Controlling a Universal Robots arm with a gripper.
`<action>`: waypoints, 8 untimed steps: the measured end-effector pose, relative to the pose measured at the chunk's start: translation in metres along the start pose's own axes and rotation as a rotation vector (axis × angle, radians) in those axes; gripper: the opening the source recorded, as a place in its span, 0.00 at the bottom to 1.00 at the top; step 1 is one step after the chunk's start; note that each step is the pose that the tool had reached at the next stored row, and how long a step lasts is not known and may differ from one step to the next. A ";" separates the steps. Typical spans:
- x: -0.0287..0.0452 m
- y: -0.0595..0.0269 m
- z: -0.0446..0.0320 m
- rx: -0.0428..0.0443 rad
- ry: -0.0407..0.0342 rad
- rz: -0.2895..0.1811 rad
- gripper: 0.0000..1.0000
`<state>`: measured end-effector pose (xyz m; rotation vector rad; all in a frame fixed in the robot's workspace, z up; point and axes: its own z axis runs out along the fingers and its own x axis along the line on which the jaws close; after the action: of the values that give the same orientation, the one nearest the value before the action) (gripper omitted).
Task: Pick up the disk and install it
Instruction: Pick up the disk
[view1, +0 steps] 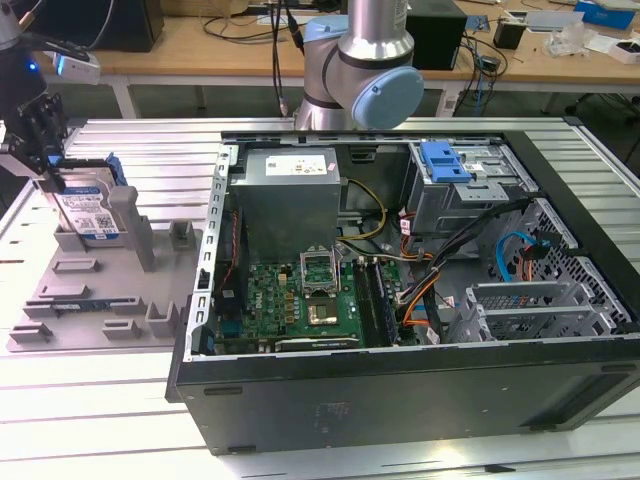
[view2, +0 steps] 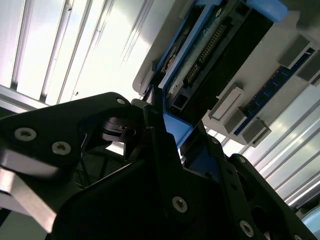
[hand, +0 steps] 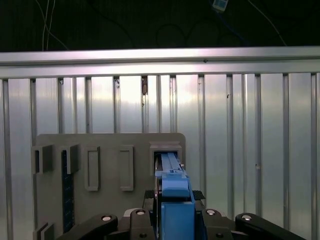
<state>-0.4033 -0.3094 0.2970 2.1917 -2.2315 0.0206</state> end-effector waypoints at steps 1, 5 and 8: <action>0.0000 0.0000 0.0001 0.0000 0.0000 0.000 0.37; 0.0000 0.0000 0.0002 0.0014 -0.0001 0.000 0.37; 0.0000 0.0000 0.0001 0.0016 -0.0001 0.000 0.37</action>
<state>-0.4034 -0.3094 0.2969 2.1925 -2.2324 0.0223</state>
